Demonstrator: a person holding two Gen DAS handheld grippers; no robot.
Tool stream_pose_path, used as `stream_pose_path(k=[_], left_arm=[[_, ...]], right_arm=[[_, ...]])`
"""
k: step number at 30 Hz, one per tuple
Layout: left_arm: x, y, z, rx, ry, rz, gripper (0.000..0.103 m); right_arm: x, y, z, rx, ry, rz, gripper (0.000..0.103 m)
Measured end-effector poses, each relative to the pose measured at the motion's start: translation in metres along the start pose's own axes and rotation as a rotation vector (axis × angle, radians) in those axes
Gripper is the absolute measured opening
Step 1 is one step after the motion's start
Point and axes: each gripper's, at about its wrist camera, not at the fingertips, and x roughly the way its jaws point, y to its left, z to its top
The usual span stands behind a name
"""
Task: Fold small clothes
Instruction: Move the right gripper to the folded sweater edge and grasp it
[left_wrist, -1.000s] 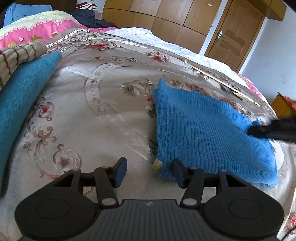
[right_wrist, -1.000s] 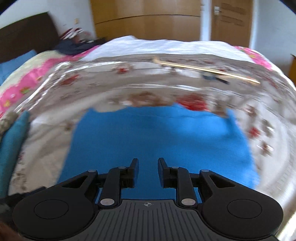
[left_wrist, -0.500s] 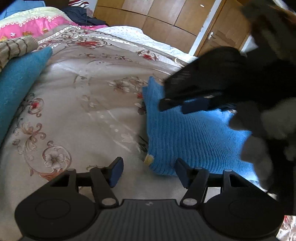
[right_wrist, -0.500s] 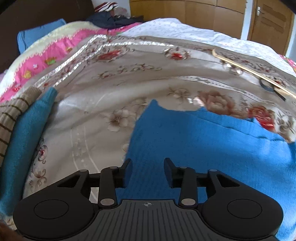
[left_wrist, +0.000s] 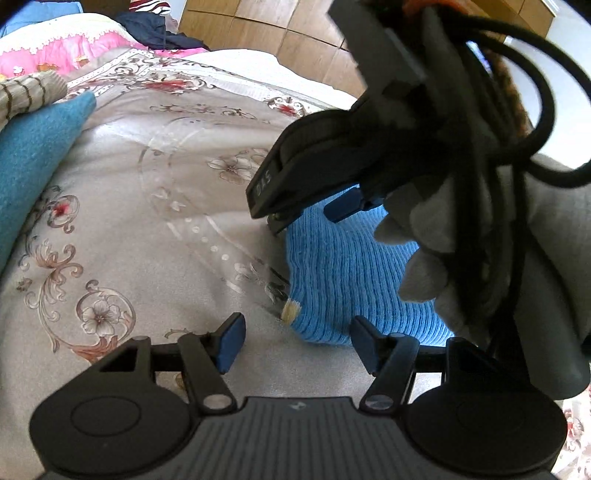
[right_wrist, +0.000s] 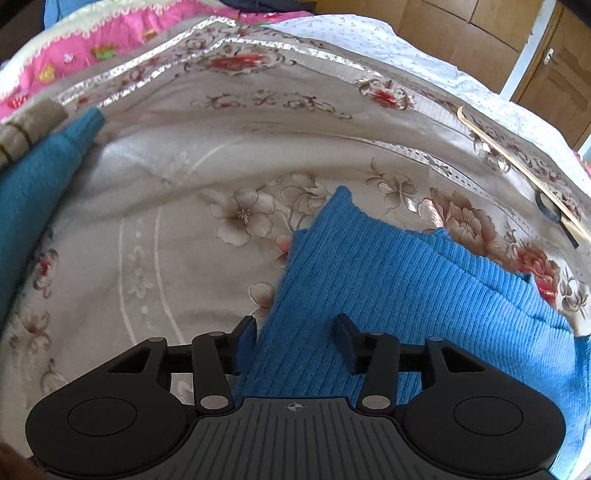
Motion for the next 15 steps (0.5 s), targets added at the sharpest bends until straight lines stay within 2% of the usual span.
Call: stream_pose_path(k=[8,15], left_arm=[[0.002,-0.005,-0.002,0.021,0.0,0.012,0.073],[0.003,-0.009,-0.003,0.028,0.0,0.018,0.073]], right_arm=[[0.009,0.011,0.001,-0.071,0.016,-0.044,0.052],[0.012,0.014,0.002,-0.101,0.022,-0.06,0.053]])
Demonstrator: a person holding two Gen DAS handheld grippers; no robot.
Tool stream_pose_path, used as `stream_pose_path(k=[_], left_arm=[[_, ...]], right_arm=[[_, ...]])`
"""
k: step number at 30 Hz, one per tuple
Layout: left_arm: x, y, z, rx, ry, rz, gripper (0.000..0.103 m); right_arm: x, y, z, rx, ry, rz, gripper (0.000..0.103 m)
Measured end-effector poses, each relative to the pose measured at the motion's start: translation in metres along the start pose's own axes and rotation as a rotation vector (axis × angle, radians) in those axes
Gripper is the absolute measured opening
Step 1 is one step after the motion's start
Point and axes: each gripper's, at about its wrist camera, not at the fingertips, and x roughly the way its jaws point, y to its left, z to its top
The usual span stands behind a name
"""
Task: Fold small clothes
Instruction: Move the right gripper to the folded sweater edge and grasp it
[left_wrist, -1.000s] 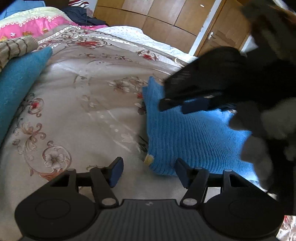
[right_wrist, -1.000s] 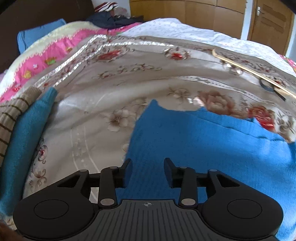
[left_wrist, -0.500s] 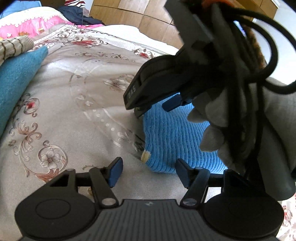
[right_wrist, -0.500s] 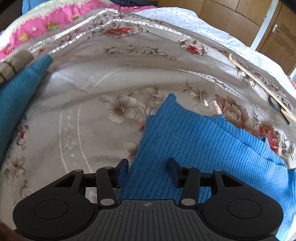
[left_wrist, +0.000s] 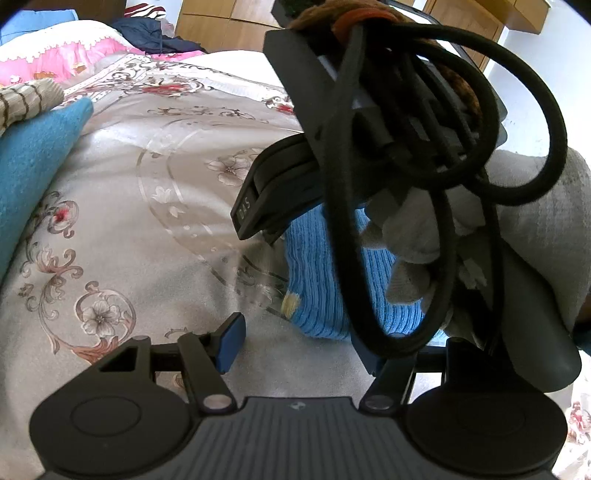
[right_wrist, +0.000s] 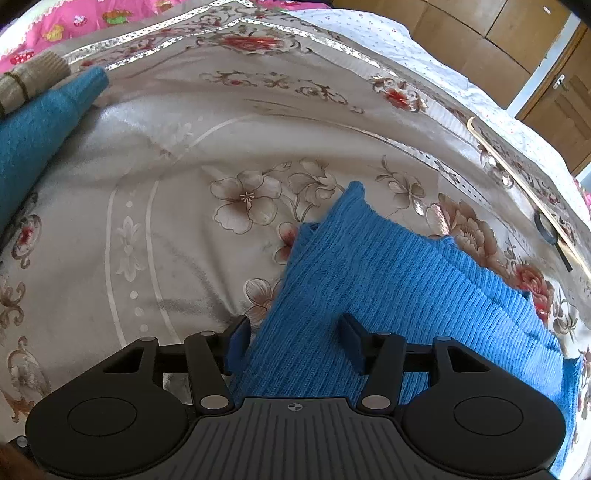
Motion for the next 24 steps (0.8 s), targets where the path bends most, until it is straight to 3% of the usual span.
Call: stream_pose_path(k=[4,14,24], left_arm=[[0.0,-0.003,-0.001,0.007,-0.001,0.004,0.073],[0.001,-0.005,-0.001,0.011,-0.002,0.005,0.073],[-0.007,0.005,0.001,-0.05,-0.031,-0.007,0.073]], right_arm=[[0.0,-0.001,-0.002,-0.003,-0.008,0.004,0.052],[-0.003,0.003,-0.009,-0.048,-0.042,-0.043,0.027],[-0.01,-0.013,-0.012,0.016,-0.067,0.001,0.02]])
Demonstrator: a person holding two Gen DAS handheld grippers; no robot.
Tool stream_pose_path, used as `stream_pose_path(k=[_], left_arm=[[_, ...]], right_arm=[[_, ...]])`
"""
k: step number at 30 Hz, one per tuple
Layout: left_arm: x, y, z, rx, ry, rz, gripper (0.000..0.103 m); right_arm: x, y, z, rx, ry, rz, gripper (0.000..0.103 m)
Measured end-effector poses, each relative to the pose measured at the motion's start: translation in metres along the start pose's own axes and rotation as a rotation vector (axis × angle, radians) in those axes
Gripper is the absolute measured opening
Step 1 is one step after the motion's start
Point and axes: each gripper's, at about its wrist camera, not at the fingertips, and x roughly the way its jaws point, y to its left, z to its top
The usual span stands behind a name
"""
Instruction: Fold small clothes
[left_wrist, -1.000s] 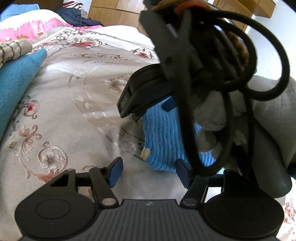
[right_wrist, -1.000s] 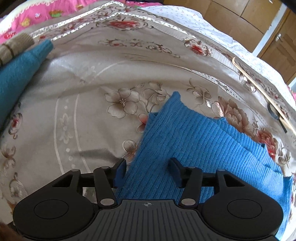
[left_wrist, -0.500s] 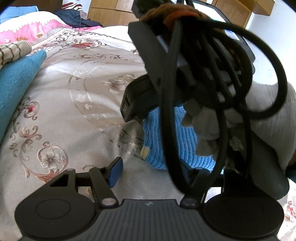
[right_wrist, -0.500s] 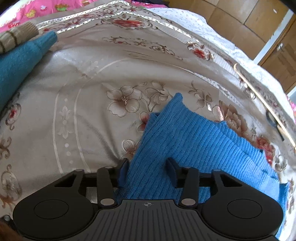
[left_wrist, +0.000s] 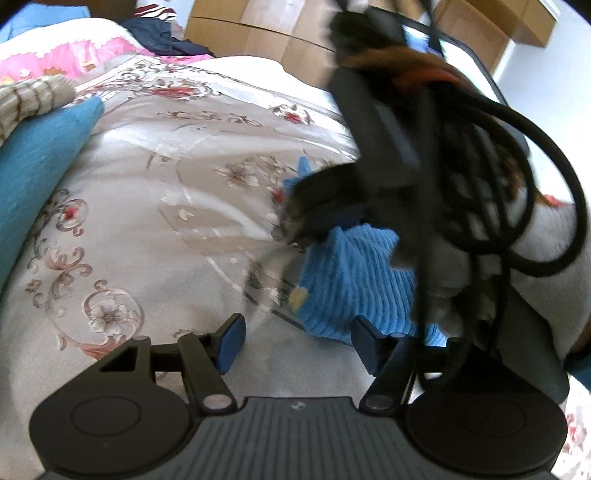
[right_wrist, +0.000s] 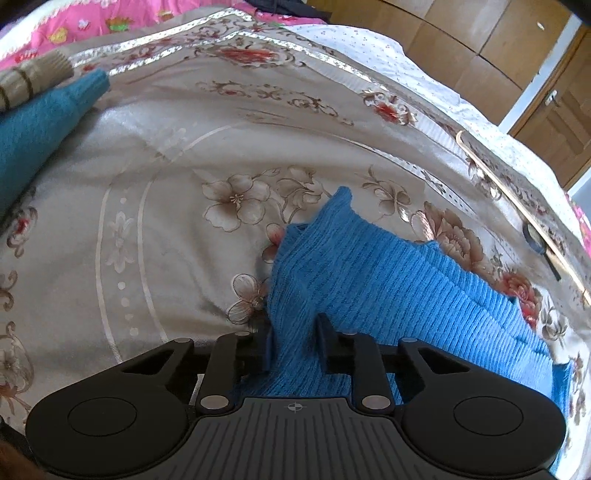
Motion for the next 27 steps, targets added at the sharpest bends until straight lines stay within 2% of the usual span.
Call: stream_pose_path(k=[9,12,15,17,21,25,27], left_arm=[[-0.006,-0.002,-0.005,-0.027,-0.041,0.02,0.074],[-0.006,0.001,-0.008,-0.046,-0.047,0.03,0.081],[-0.001,-0.007,-0.011,0.023,-0.055,0.061,0.082],[0.003,-0.015,-0.012,0.053,-0.076,0.054,0.081],[0.008,-0.024,-0.007,0.042,-0.104,0.012,0.068],[0.02,-0.022,-0.005,-0.022,-0.049,-0.022,0.065],[0.016,-0.018,-0.005,-0.061,-0.054,-0.046,0.065]], right_arm=[[-0.014,-0.028,-0.007,0.128,-0.029,0.094,0.017],[-0.018,-0.036,-0.008,0.161,-0.04,0.126,0.017],[-0.021,-0.044,-0.01,0.194,-0.05,0.155,0.017],[-0.023,-0.048,-0.012,0.214,-0.053,0.169,0.017],[-0.028,-0.056,-0.015,0.247,-0.064,0.189,0.017],[-0.033,-0.066,-0.017,0.279,-0.063,0.2,0.017],[-0.034,-0.068,-0.016,0.289,-0.06,0.194,0.017]])
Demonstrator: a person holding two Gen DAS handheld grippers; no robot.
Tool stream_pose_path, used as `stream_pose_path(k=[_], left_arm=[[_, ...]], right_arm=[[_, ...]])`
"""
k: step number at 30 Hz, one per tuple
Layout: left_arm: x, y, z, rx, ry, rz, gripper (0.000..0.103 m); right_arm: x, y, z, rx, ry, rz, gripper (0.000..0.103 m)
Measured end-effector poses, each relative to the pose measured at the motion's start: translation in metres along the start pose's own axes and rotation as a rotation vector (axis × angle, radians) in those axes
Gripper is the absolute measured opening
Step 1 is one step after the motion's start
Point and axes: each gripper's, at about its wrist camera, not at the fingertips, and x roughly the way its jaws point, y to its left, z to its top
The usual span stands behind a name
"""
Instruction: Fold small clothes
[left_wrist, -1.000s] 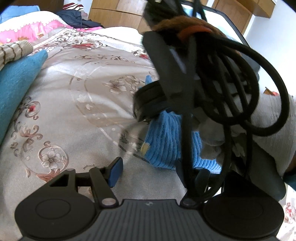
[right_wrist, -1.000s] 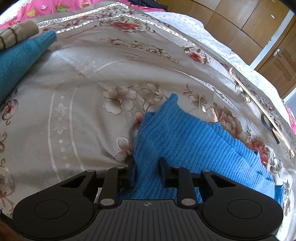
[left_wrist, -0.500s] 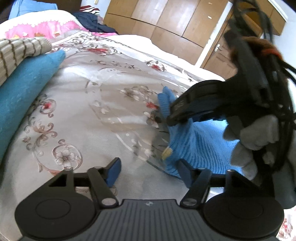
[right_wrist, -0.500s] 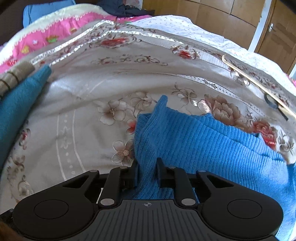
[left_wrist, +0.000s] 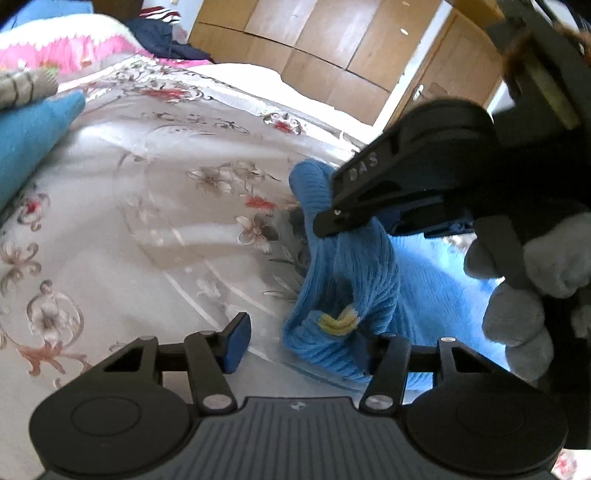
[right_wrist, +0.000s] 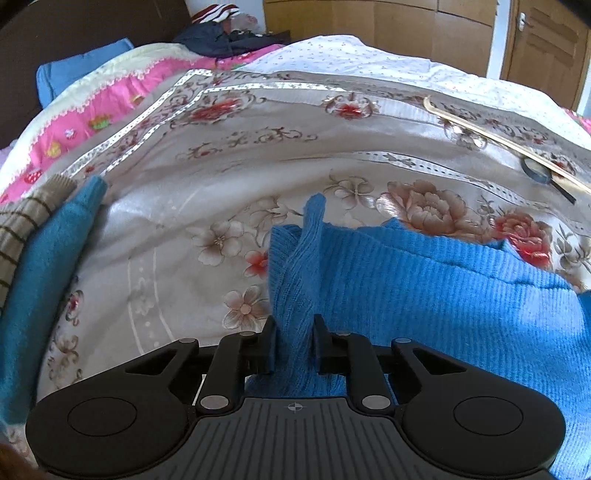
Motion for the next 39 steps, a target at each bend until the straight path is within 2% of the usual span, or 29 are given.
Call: stream_pose_path(k=[5,12,15,17,19,20,22,23,32,39], left_arm=[[-0.006,0.02,0.0,-0.111,0.004,-0.07,0.074],[-0.006,0.01,-0.004,-0.069,-0.021,-0.079,0.093],[-0.005,0.005,-0.006,-0.038,-0.029,-0.052,0.094],[-0.004,0.003,-0.006,-0.017,-0.039,-0.044,0.086],[-0.001,0.007,-0.005,-0.023,-0.026,-0.063,0.06],[0.001,0.01,-0.004,-0.037,-0.016,-0.075,0.054],[0.004,0.015,-0.003,-0.063,-0.001,-0.094,0.036],[0.005,0.016,-0.002,-0.066,0.007,-0.101,0.033],[-0.015,-0.024,0.002,0.037,-0.047,-0.146,0.03],[-0.009,-0.097,0.003,0.155,-0.034,-0.242,0.029]], right_arm=[[0.002,0.005,0.004,-0.024,0.016,-0.023,0.017],[-0.006,0.001,0.009,-0.006,0.008,-0.02,0.017],[-0.007,0.0,0.009,-0.008,0.007,-0.018,0.017],[-0.009,0.0,0.007,-0.003,0.004,-0.011,0.017],[-0.01,-0.003,0.005,0.008,0.0,-0.002,0.017],[-0.011,-0.005,0.004,0.014,-0.001,0.001,0.017],[-0.015,-0.009,0.002,0.025,-0.008,0.009,0.017],[-0.016,-0.012,0.002,0.03,-0.012,0.014,0.017],[-0.048,-0.056,-0.004,0.115,-0.083,0.059,0.017],[-0.078,-0.119,-0.014,0.201,-0.134,0.05,0.016]])
